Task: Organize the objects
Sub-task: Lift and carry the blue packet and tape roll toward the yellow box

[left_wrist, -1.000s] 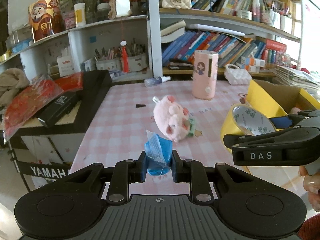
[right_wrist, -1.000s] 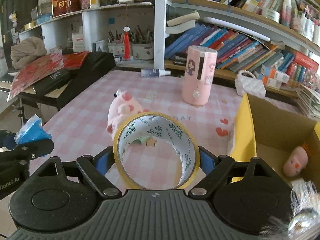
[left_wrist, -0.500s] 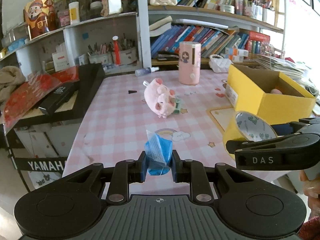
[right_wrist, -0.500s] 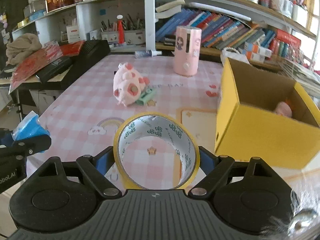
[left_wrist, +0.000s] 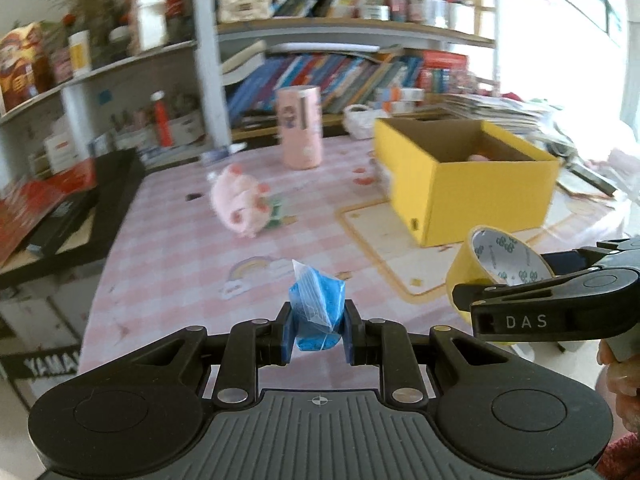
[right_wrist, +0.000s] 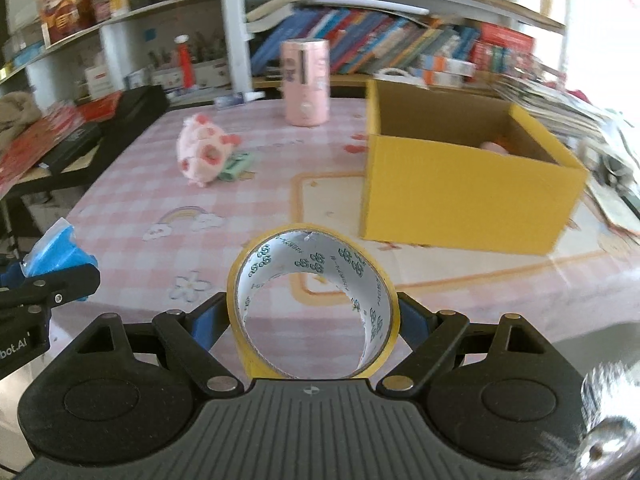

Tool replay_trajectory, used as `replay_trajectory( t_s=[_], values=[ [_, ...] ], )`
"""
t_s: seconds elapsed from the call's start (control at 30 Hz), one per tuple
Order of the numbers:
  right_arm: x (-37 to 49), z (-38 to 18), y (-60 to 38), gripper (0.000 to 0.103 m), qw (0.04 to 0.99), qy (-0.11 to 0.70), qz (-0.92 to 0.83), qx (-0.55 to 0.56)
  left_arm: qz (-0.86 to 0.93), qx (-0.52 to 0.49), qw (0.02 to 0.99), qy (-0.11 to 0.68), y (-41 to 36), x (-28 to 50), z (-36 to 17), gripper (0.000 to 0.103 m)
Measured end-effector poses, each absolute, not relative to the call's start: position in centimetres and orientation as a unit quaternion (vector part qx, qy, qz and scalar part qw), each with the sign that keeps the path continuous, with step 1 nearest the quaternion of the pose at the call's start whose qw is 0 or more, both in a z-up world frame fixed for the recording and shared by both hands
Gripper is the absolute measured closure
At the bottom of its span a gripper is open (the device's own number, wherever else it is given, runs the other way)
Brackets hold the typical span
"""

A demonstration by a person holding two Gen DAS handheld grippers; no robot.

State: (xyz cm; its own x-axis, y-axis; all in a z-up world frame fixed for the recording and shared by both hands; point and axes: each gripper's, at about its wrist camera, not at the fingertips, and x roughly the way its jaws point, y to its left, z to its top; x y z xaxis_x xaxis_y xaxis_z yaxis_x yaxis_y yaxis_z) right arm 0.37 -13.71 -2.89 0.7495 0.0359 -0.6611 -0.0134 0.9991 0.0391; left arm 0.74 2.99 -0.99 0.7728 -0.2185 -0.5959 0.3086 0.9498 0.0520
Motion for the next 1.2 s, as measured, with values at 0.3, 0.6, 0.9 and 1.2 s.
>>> replay_trajectory(
  t_s=[0.3,0.6,0.9,1.2],
  values=[
    [-2.5,-2.6,-18.6,0.018,0.934,0.347,-0.069,0.045,-0.219,0.099,0.926,0.293,-1.7,0.6,-1.1,0.081],
    [-3.9,-2.8,-22.1,0.018,0.928,0.346,-0.121,0.067,-0.261,0.114,0.914,0.288,-5.0,1.3,-1.3,0.081],
    [-2.4,-2.8,-24.0,0.018,0.925,0.349,-0.132,0.073,-0.269,0.12,0.911,0.288,-6.8,2.8,-1.3,0.081],
    [0.9,-1.7,-26.0,0.018,0.935,0.324,-0.13,0.06,-0.266,0.125,0.922,0.253,-9.5,5.8,0.1,0.081]
  ],
)
